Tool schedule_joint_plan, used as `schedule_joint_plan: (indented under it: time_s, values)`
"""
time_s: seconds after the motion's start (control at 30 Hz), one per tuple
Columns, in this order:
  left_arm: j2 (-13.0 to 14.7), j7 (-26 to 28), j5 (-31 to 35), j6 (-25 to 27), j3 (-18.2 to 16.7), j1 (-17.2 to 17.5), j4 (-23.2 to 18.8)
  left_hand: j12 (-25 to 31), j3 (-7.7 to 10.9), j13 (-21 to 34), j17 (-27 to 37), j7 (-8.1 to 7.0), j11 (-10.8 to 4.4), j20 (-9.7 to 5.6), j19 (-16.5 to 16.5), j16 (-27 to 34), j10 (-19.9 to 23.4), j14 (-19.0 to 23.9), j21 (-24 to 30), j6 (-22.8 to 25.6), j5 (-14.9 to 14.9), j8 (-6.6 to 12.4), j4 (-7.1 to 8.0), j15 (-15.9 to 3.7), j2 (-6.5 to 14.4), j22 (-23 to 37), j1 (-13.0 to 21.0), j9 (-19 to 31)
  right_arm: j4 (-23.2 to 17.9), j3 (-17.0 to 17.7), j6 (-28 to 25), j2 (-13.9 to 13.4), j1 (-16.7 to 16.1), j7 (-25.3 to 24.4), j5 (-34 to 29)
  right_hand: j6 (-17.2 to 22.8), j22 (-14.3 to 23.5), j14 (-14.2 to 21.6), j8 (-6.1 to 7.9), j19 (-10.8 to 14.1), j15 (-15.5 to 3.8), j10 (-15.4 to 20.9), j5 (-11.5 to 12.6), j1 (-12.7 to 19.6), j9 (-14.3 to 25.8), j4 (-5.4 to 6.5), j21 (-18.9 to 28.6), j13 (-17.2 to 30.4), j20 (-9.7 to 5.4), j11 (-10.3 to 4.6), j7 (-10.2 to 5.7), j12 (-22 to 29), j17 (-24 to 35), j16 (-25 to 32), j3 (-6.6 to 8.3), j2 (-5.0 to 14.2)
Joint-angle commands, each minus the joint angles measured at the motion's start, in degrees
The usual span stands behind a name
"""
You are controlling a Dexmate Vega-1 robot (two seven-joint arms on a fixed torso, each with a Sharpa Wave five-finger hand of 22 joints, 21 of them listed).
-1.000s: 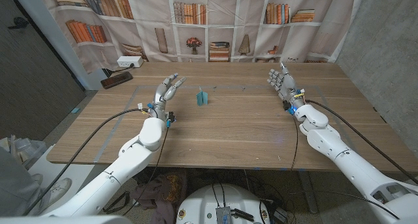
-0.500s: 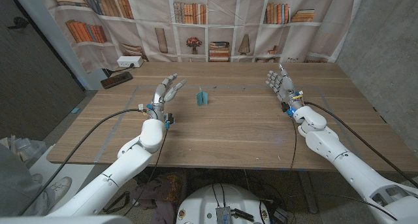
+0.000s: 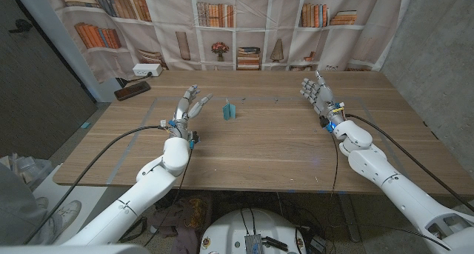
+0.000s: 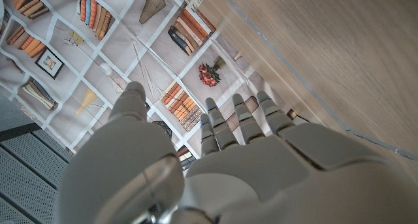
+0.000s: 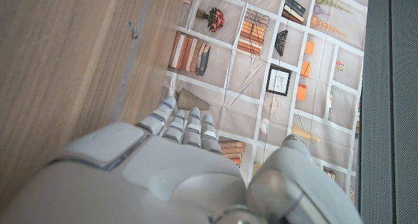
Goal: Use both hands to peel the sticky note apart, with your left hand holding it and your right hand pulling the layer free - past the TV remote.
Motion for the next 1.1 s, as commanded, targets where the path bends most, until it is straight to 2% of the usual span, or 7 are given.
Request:
schedule_joint_plan:
  time_s: [0.03,0.23,0.3,0.33,0.67,0.77,1.1]
  values:
    - [0.2,0.2,1.2,5.3,1.0,-0.5,-1.7,1.0,-1.06,0.5,0.4,2.99,1.14,0.62,0.3,-0.4,1.7,0.7,0.2,1.6,0.0,1.34,0.47,-3.1,-0.4,0.2,-1.7,0.7,-1.7,0.0,1.0,-1.0,-1.3,-0.8,-1.2,0.2,0.2,0.2,-0.03,0.4,-0.06,0.3,0.0,0.7,0.2,-0.33,-0.3,0.2,-0.27,-0.01,0.35,0.3,0.1,0.0,0.09,-0.05]
    - [-0.3,1.5,3.4,8.1,2.6,-1.8,-1.7,1.9,-1.15,0.7,0.6,2.61,0.93,-0.1,1.2,-0.3,3.6,1.5,0.5,5.5,0.1,3.42,0.64,-3.49,0.1,0.2,-1.6,1.1,-2.2,-1.1,1.8,-1.7,-1.1,-0.9,-3.9,0.2,0.2,0.2,-0.05,0.6,-0.07,0.3,-0.1,0.8,0.2,-0.42,-0.3,0.2,-0.48,-0.14,0.35,0.2,0.1,0.0,0.09,-0.03]
    - [-0.2,2.3,5.4,10.1,3.6,-2.4,-1.9,2.3,-1.21,1.0,1.3,2.77,1.91,-8.47,6.7,0.1,4.0,2.9,2.6,6.7,0.2,4.68,0.49,-4.75,0.6,0.5,-0.8,1.5,-2.3,-1.3,2.4,-1.9,-0.9,-0.9,-4.9,0.2,0.2,0.2,-0.05,1.2,-0.12,0.3,-0.1,0.8,0.2,-0.49,-0.2,0.2,-0.95,-0.18,0.36,0.2,0.1,0.0,0.07,-0.02]
    - [0.0,1.9,5.6,11.1,4.0,-2.6,-2.2,2.6,-1.28,1.0,1.6,2.69,1.8,-9.05,7.9,0.4,4.8,4.0,3.1,7.4,0.2,5.15,0.46,-5.39,0.7,0.6,-0.6,1.6,-2.2,-1.4,2.6,-1.9,-0.8,-0.6,-5.0,0.2,0.2,0.2,-0.05,1.3,-0.13,0.3,-0.1,0.8,0.2,-0.5,-0.2,0.2,-0.99,-0.18,0.36,0.2,0.1,0.0,0.07,-0.02]
    - [-0.5,1.3,4.8,15.3,4.7,-3.3,-3.5,2.2,-1.27,1.3,2.4,-0.59,0.24,-9.41,9.0,0.8,3.4,5.6,3.9,9.1,0.2,6.38,-0.14,-5.76,0.7,1.2,0.7,1.8,-2.4,-1.3,3.0,-2.2,-0.6,0.2,-4.8,0.2,0.3,0.3,-0.07,1.2,-0.02,0.3,-0.1,0.9,0.2,-0.62,-0.4,0.2,-0.91,-0.23,0.34,0.2,0.1,0.0,0.04,-0.01]
    - [-0.7,1.9,5.0,16.0,4.8,-3.2,-3.7,2.6,-0.45,1.6,3.2,-2.7,-0.74,-9.45,9.3,1.4,4.0,7.2,4.3,12.7,0.1,8.45,-1.08,-6.65,1.7,1.4,3.2,2.0,-2.3,-1.3,3.4,-2.4,-0.4,0.2,-5.2,0.3,0.3,0.6,-0.04,1.2,0.11,0.5,-0.1,1.0,0.2,-0.67,-0.5,0.2,-0.89,-0.09,0.34,0.3,0.1,0.1,0.01,-0.02]
    - [0.1,2.7,7.3,20.7,6.3,-4.0,-4.6,2.7,0.94,2.1,4.0,-2.78,-1.63,-9.44,8.9,1.3,3.9,7.1,4.2,13.0,-0.1,9.52,-2.54,-6.73,2.9,1.5,6.8,2.5,-1.5,-1.4,3.7,-2.7,0.2,0.6,-5.6,0.5,0.3,0.7,0.03,1.2,0.24,0.7,-0.2,1.0,0.2,-0.76,-0.6,0.2,-0.77,0.2,0.42,0.3,0.1,0.1,-0.04,-0.02]
